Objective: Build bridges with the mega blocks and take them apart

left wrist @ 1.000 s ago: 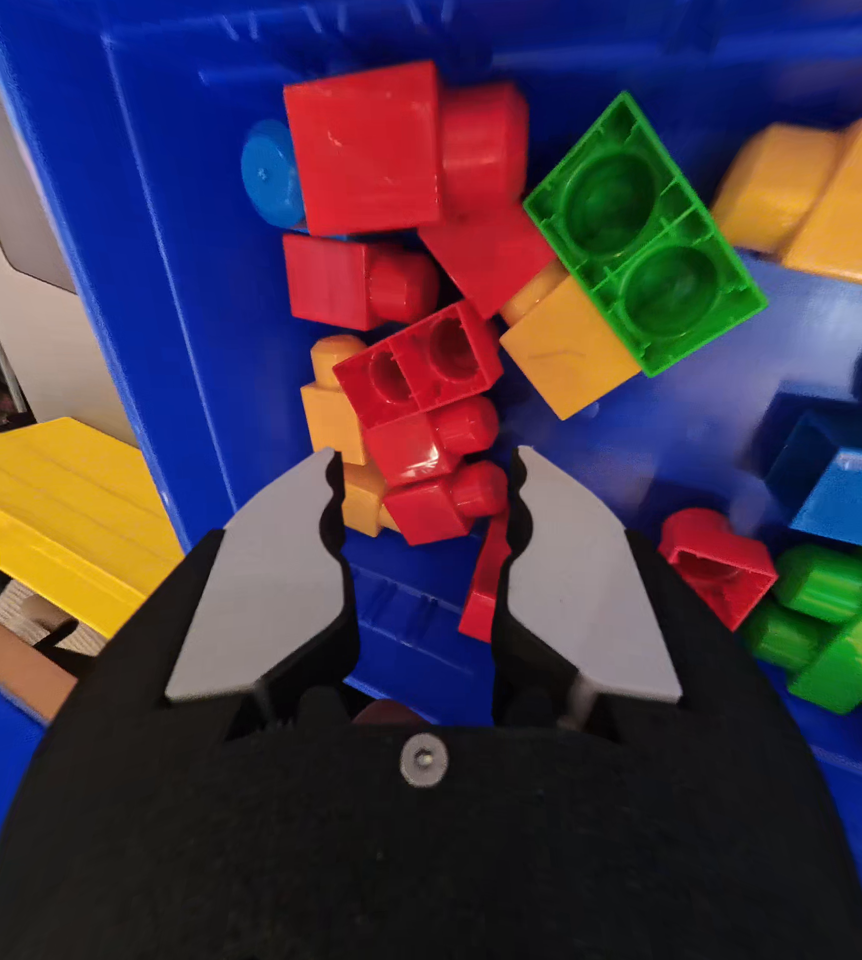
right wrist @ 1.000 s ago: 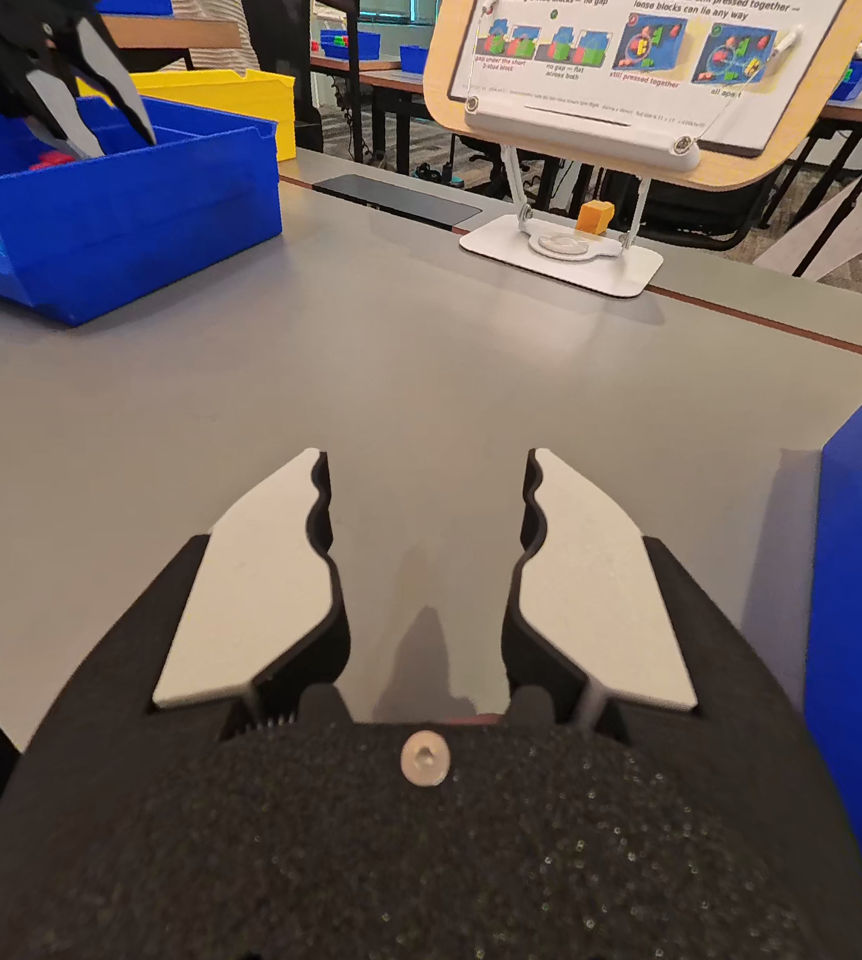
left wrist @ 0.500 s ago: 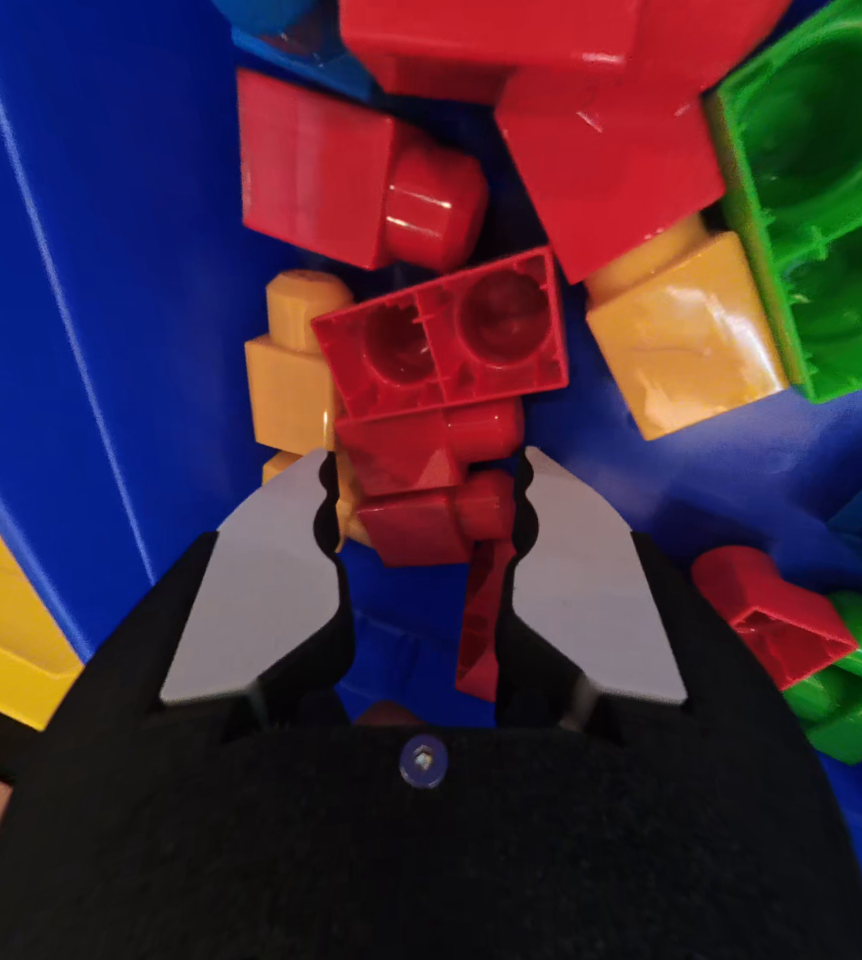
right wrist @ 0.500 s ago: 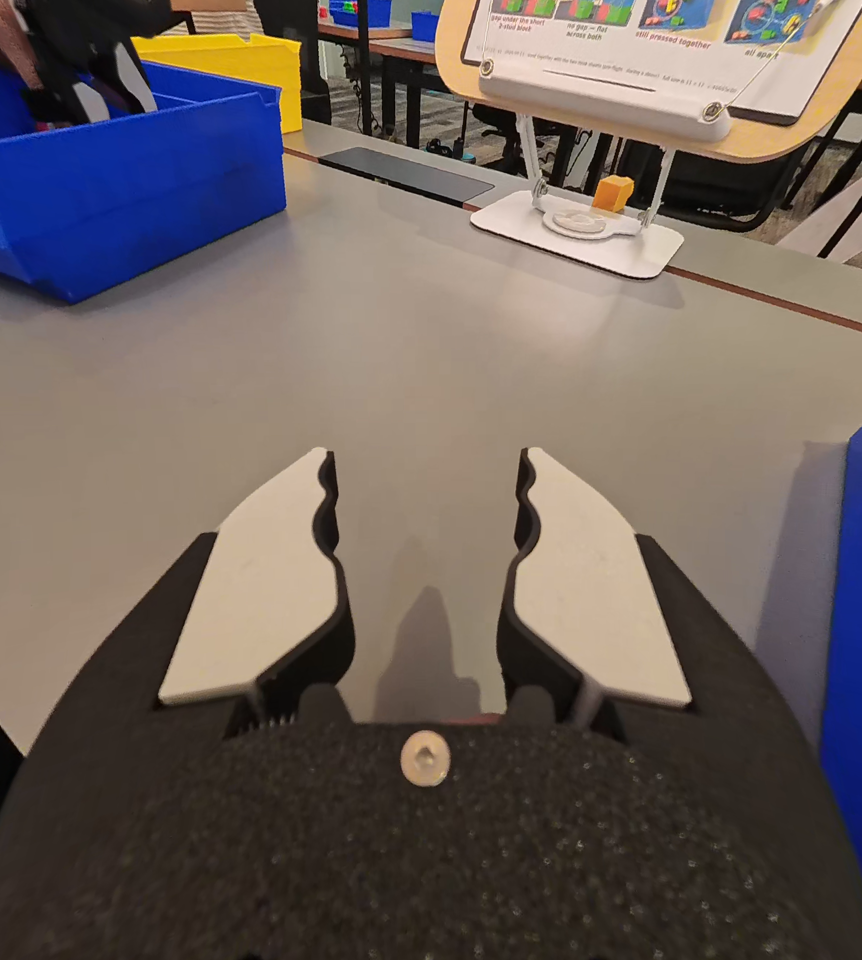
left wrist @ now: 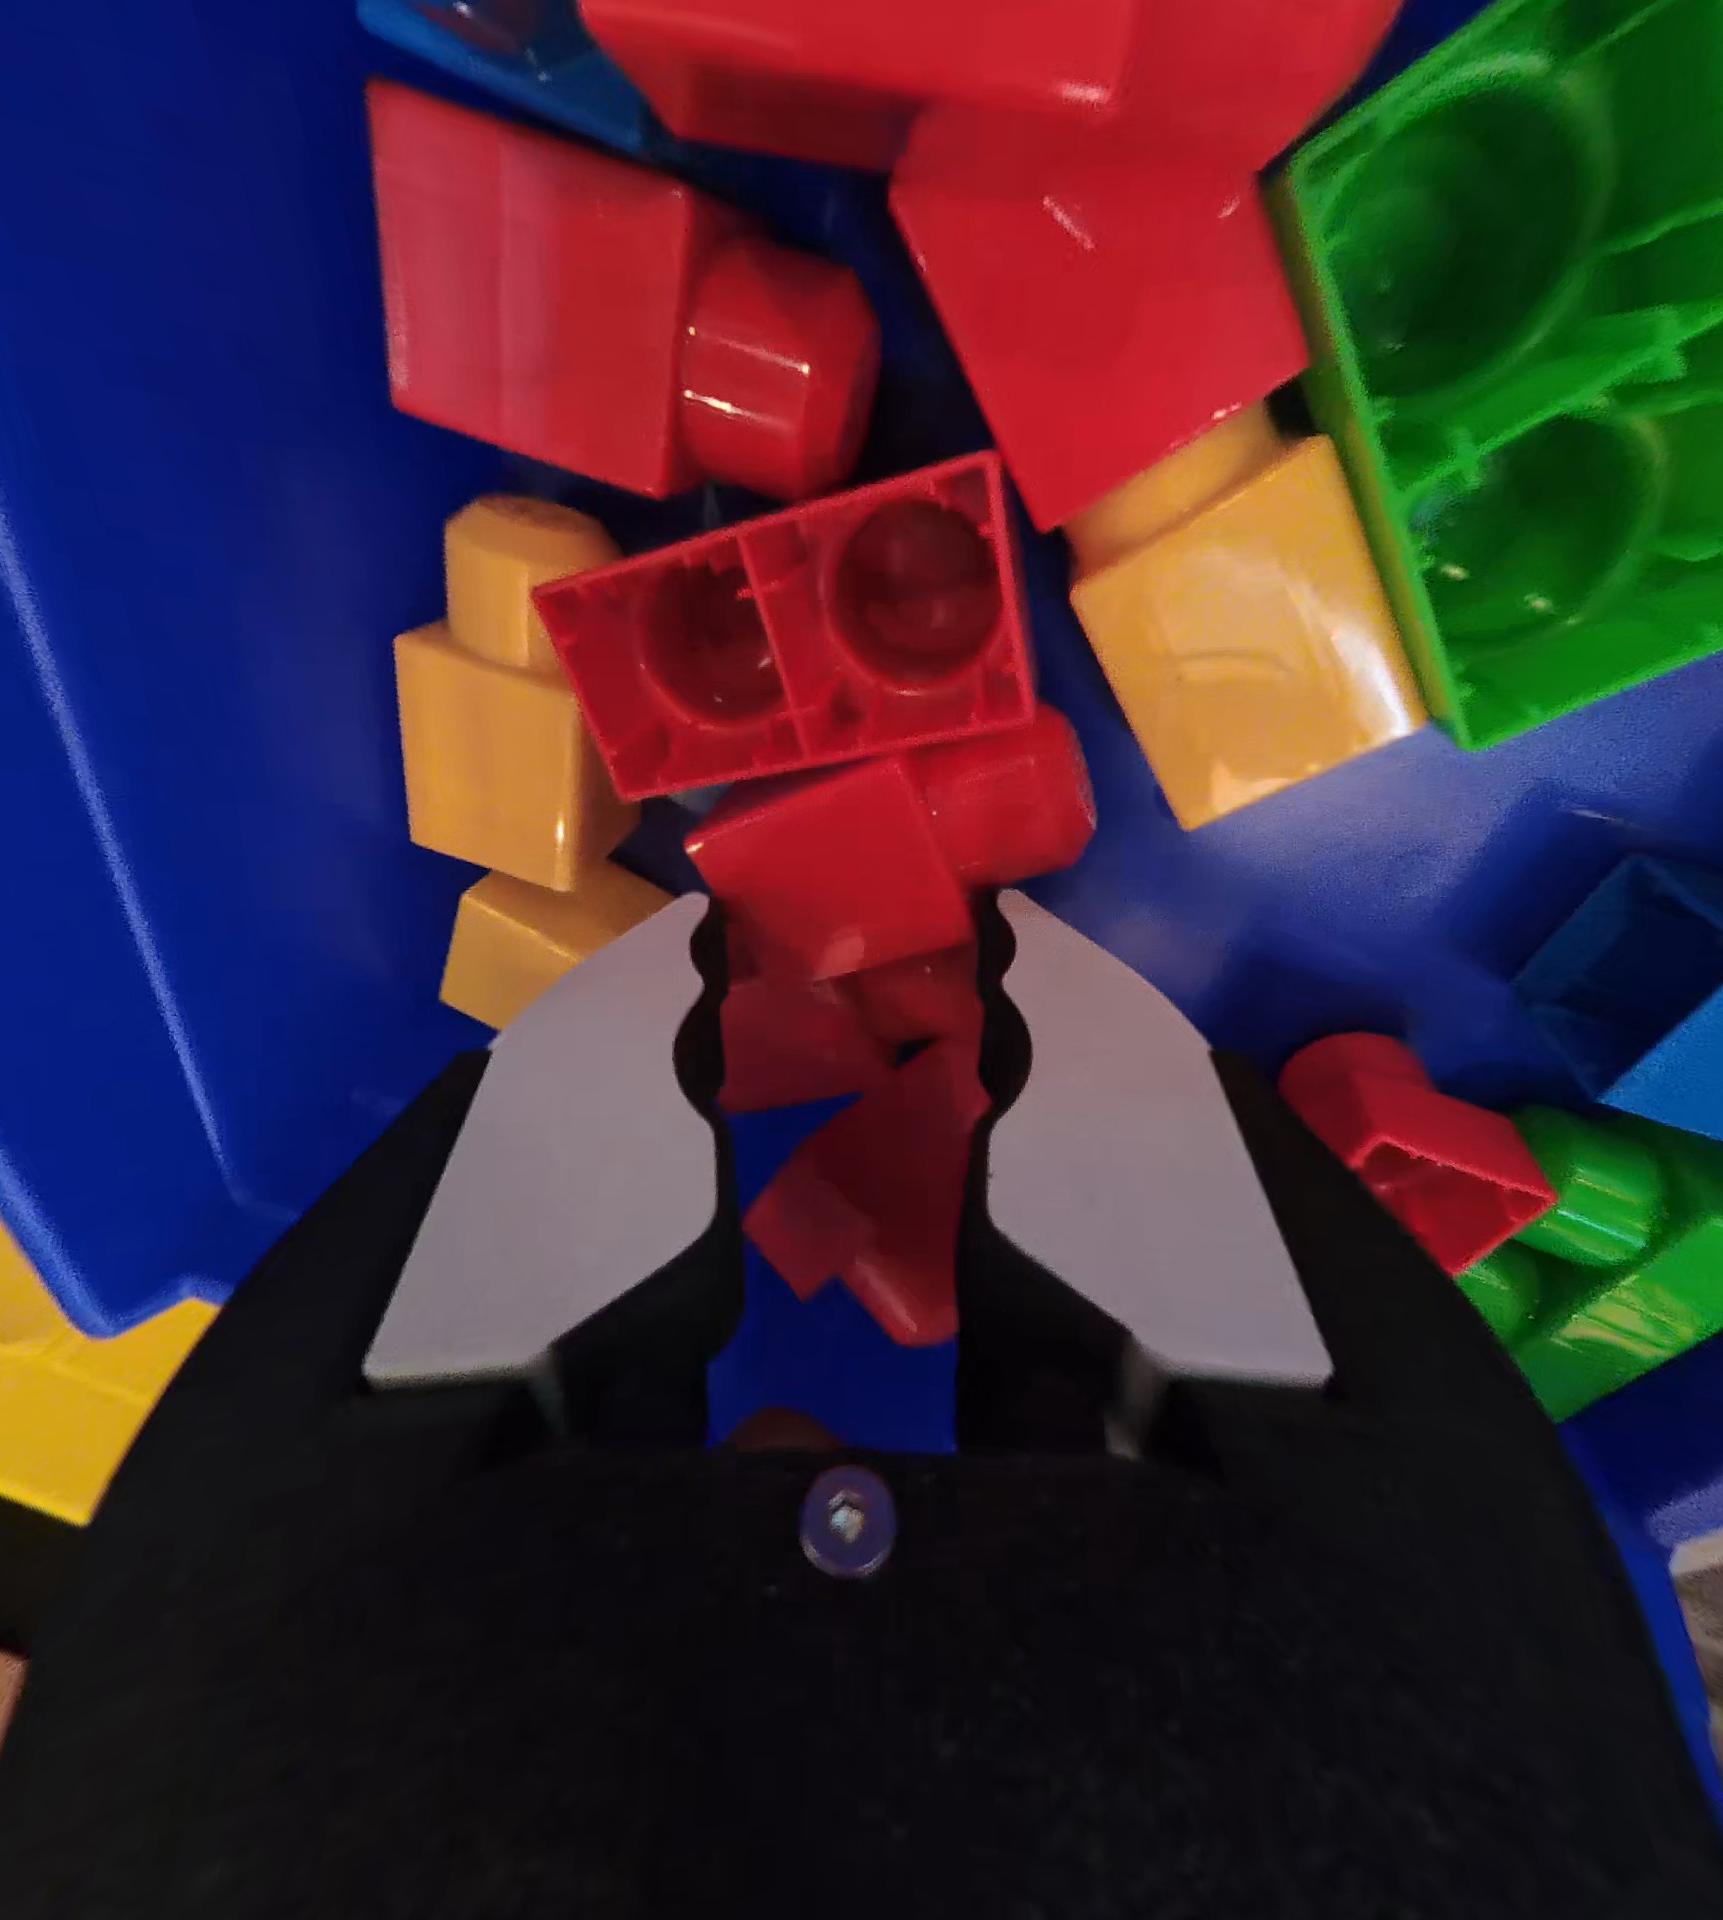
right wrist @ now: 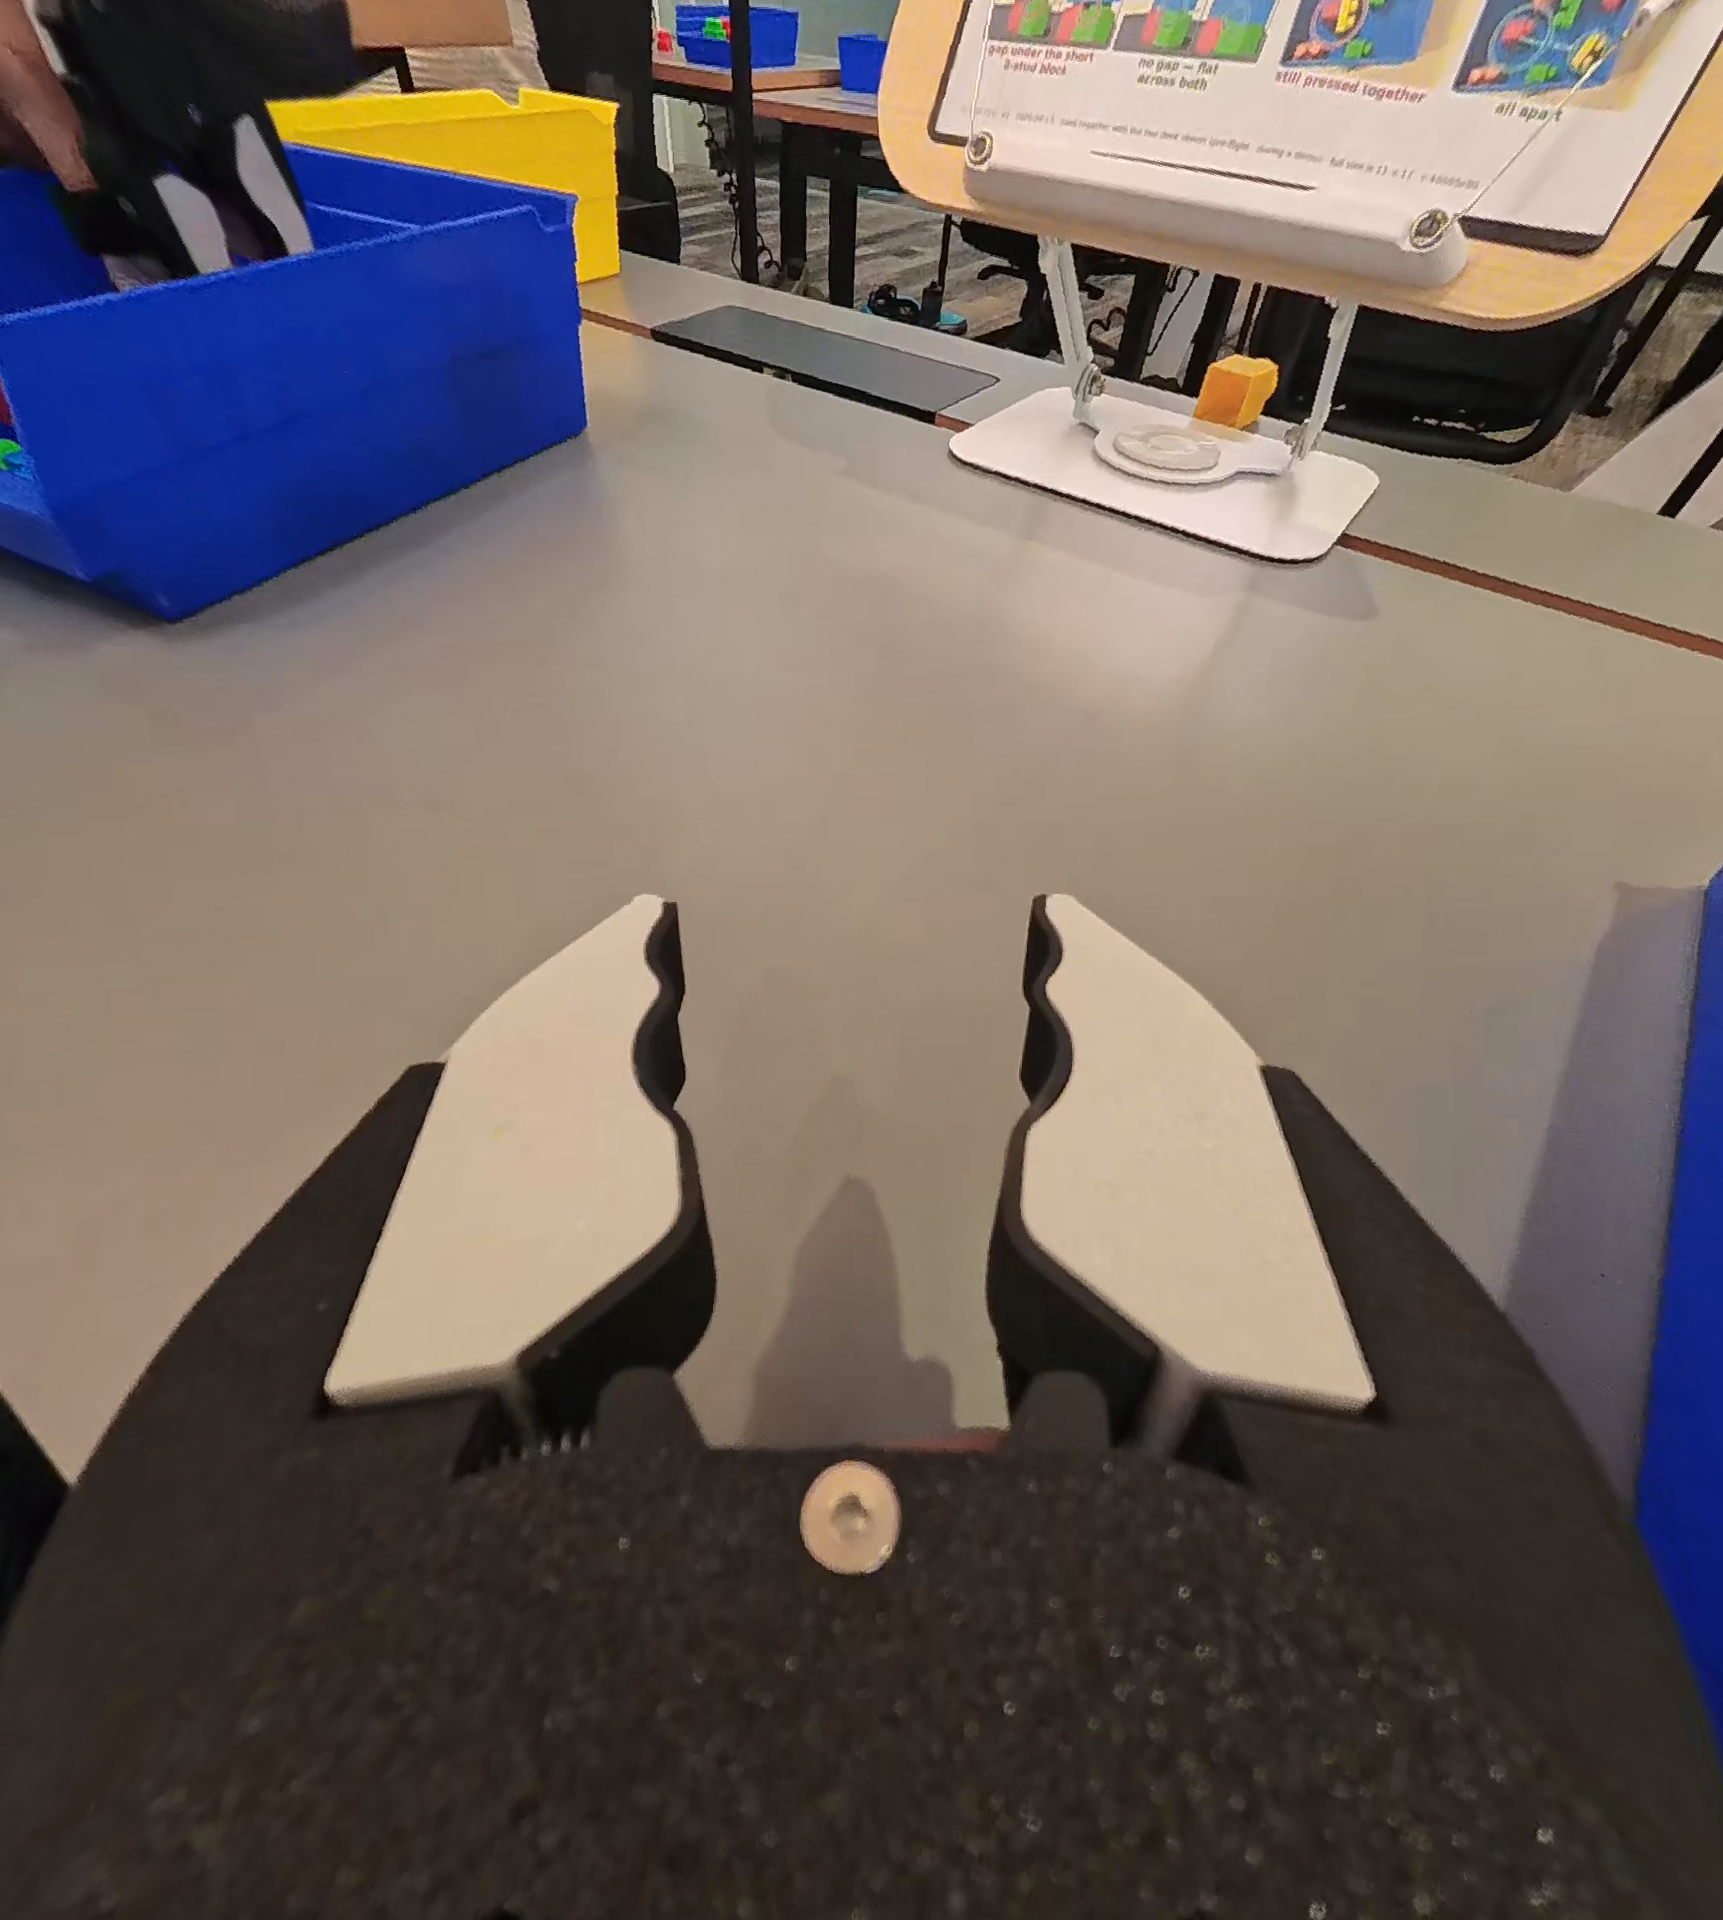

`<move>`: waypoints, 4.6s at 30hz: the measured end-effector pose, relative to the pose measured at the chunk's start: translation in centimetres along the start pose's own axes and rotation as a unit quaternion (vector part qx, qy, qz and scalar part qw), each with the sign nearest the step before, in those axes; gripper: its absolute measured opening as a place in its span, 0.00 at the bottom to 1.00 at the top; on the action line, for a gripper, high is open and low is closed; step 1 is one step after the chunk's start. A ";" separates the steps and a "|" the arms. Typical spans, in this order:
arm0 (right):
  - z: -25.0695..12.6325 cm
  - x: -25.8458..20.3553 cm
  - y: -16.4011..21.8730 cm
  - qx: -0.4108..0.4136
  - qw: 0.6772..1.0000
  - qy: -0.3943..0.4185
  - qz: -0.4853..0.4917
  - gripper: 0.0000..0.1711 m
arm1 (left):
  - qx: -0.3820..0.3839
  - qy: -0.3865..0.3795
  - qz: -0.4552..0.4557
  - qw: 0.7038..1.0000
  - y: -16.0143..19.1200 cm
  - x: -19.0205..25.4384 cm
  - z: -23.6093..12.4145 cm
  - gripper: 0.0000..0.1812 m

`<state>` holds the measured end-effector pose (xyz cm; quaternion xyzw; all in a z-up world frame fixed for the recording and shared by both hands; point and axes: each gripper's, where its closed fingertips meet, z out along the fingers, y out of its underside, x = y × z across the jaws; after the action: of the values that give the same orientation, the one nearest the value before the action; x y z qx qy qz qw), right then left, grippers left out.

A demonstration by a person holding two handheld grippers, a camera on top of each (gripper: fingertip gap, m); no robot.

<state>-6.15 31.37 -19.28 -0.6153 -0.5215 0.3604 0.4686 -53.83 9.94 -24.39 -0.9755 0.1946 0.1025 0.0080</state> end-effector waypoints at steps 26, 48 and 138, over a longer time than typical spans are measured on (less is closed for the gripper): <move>-1.1 -1.5 -2.1 0.016 1.000 -0.021 -0.013 0.36 | 0.349 0.056 -0.083 0.932 -14.7 19.0 -16.4 0.25; -1.4 -2.0 -2.4 0.012 0.999 -0.032 -0.020 0.35 | 0.419 0.308 -0.363 0.773 -27.4 25.0 -8.2 0.25; 1.0 -1.4 1.1 -0.043 0.998 -0.051 -0.012 0.35 | -0.204 -0.020 0.373 0.905 4.4 -1.2 1.2 0.30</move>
<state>-7.01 30.12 -20.66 -0.6094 -0.5672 0.3627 0.4188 -56.80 6.37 -25.18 -0.8100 0.5187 0.1550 -0.2257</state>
